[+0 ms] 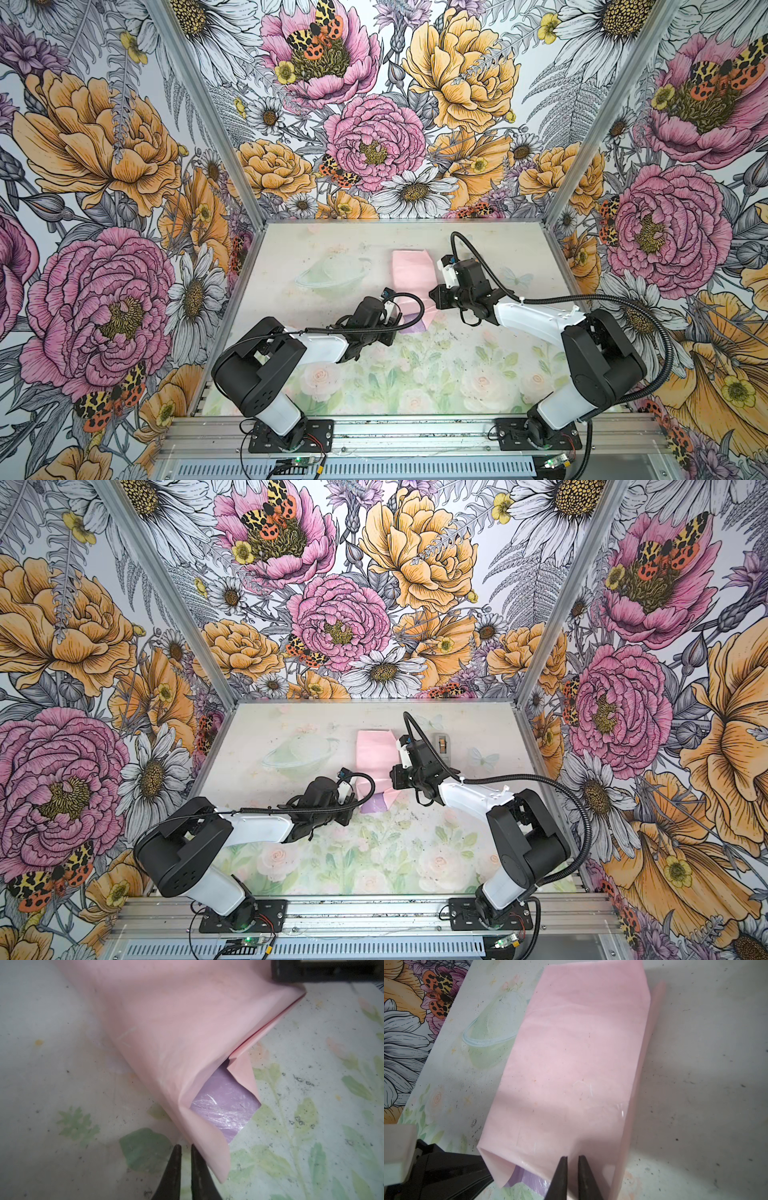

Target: Wrap the gift box in paper

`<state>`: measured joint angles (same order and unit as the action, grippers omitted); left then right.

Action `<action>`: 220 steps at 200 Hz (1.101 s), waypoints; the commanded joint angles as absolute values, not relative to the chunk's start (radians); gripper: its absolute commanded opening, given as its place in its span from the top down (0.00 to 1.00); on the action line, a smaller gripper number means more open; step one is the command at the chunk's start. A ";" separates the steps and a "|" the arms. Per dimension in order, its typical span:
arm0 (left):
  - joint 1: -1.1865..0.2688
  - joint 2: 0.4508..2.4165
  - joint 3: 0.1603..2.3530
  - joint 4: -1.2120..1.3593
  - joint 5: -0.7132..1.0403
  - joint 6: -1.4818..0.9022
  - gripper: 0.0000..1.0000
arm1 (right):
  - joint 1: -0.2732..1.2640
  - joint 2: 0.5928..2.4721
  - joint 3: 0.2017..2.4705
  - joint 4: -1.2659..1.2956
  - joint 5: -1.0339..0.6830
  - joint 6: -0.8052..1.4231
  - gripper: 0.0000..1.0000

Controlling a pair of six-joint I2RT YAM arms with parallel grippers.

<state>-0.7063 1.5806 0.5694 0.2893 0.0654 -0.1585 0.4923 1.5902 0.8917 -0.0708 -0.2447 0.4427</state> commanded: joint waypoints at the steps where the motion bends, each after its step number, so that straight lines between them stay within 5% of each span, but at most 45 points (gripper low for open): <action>1: -0.715 1.602 0.590 0.360 0.093 -0.154 0.87 | 0.500 1.605 0.902 -0.080 -0.246 0.434 0.87; 220: -0.742 1.867 0.623 0.803 0.015 -0.146 0.84 | 0.505 1.570 0.855 -0.069 -0.248 0.451 0.89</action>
